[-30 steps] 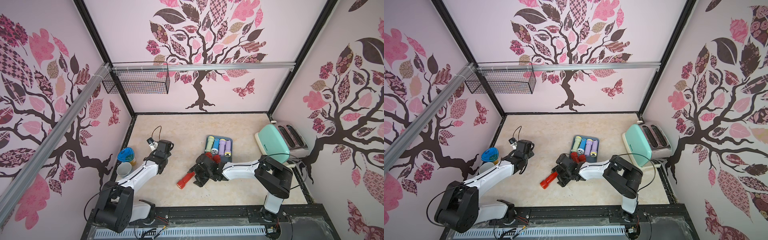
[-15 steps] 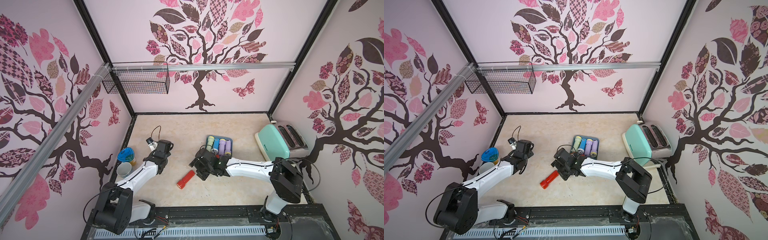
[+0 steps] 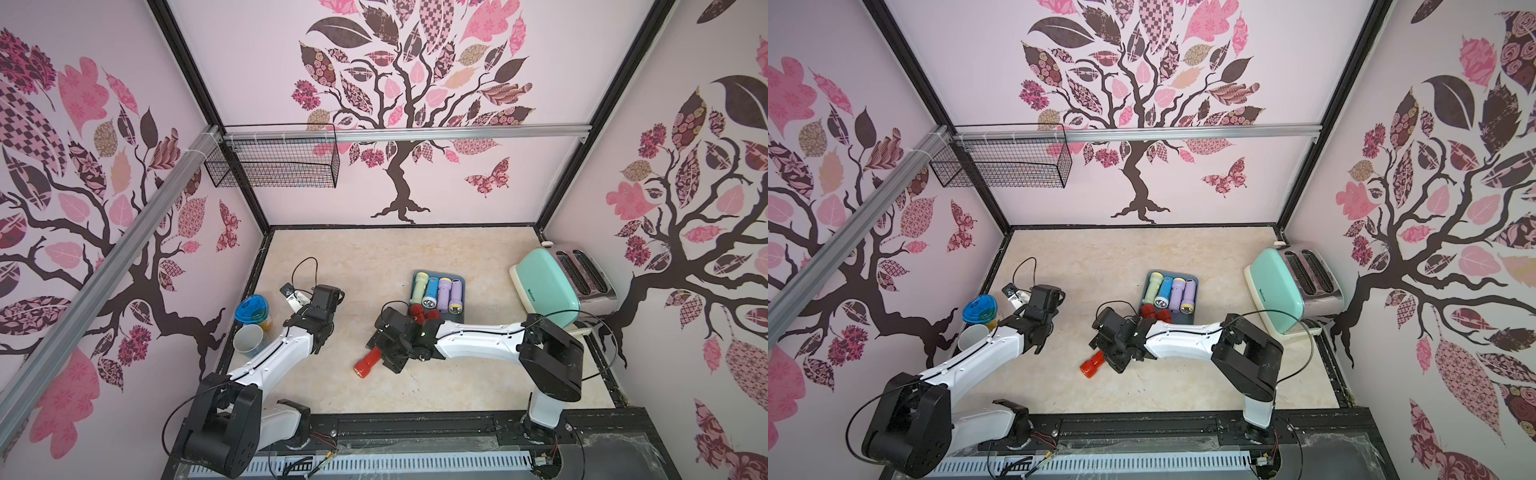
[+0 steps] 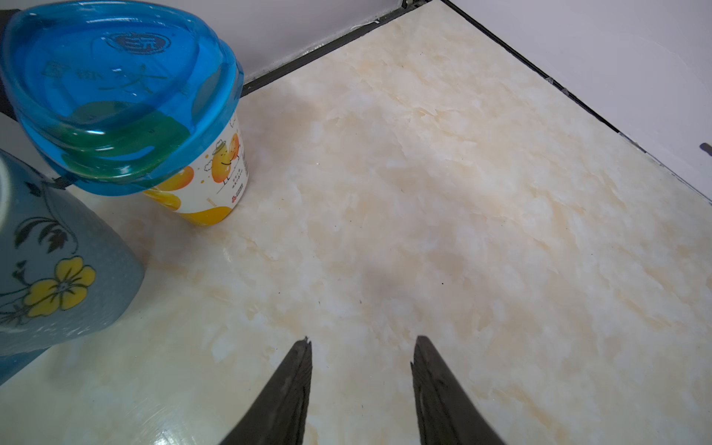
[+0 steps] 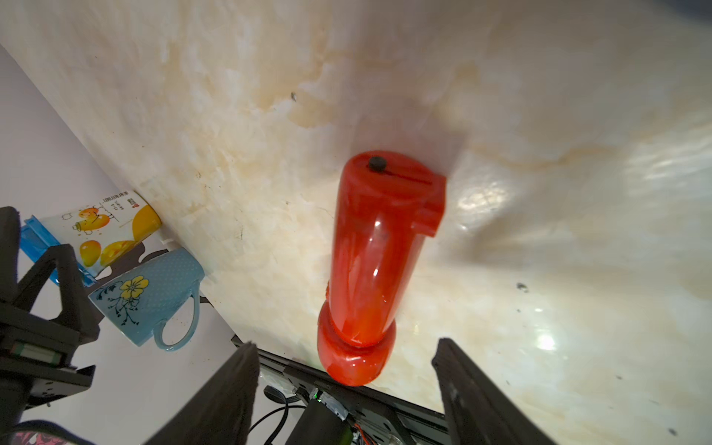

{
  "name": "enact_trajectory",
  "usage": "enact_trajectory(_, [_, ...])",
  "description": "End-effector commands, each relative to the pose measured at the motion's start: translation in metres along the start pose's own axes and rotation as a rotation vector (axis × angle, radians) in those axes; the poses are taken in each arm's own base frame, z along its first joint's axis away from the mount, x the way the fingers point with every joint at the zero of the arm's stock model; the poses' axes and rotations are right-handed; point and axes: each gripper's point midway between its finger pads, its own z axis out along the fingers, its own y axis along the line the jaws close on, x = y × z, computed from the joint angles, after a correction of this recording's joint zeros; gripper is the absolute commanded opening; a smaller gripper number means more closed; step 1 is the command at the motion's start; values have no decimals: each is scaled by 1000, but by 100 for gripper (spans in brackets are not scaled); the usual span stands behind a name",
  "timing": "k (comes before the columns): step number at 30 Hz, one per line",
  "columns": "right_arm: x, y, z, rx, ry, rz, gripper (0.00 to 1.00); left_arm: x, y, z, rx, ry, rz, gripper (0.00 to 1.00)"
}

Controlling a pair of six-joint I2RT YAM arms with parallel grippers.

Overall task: Put the flashlights into the storage boxes
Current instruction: Pick up the flashlight from the center of the board.

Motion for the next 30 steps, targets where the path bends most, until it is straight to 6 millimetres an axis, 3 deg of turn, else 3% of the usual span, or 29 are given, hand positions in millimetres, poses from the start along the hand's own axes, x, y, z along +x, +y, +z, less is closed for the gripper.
enact_trajectory(1, [4, -7, 11, 47, 7, 5, 68, 2, 14, 1, -49, -15, -6, 46])
enact_trajectory(11, [4, -23, 36, 112, 17, 16, 64, 1, 15, 1, -56, -20, -14, 45])
enact_trajectory(20, [-7, -16, 52, 136, -29, -37, 59, -1, 16, 0, -60, -21, -16, 45])
enact_trajectory(30, [-12, -15, 49, 117, -54, -94, 36, -2, 16, -1, -55, -26, -29, 45])
